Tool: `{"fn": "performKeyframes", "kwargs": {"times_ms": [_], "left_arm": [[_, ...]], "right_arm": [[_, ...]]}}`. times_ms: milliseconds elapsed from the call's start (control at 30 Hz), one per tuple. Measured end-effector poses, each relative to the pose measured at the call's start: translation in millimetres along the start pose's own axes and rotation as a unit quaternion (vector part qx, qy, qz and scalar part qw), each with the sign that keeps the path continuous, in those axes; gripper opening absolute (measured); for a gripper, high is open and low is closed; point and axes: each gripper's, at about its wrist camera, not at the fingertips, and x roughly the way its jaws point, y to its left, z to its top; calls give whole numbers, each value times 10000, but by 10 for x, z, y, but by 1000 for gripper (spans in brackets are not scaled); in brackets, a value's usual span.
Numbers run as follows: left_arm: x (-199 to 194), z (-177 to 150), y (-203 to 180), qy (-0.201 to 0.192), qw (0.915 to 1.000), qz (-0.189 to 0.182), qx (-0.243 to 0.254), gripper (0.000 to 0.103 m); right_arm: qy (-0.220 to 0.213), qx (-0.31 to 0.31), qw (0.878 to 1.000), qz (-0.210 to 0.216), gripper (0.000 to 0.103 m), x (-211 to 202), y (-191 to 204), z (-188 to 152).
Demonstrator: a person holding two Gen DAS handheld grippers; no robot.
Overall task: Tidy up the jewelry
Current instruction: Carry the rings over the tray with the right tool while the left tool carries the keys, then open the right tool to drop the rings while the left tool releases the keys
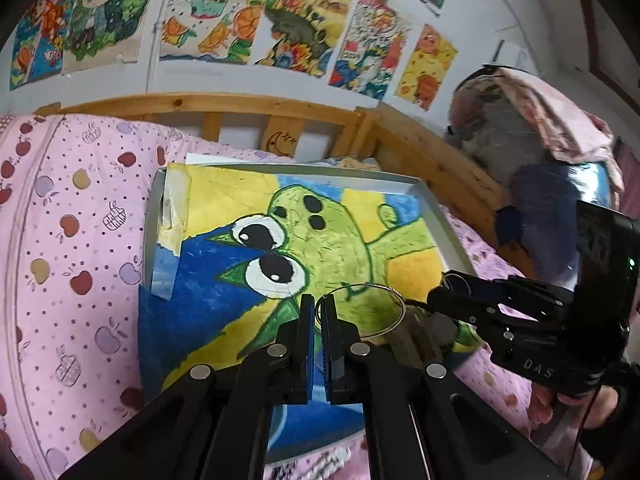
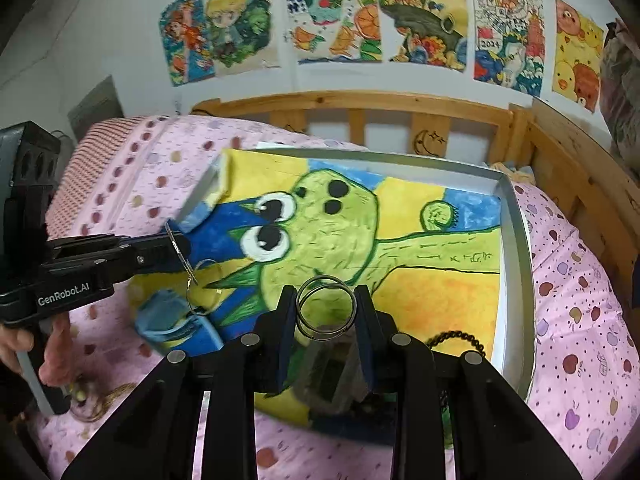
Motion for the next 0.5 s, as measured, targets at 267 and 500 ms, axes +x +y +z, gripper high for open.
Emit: {"fn": "performKeyframes", "kwargs": {"times_ms": [267,500], "left_arm": [[291,-10,71,421,9989,54,-215,4],[297,-14,127,553,9978,111,-357,13]], "right_arm": [[269,141,9993,-201,26,222,-61,-32],[47,233,9994,-233,45,106,-135,-22]]}}
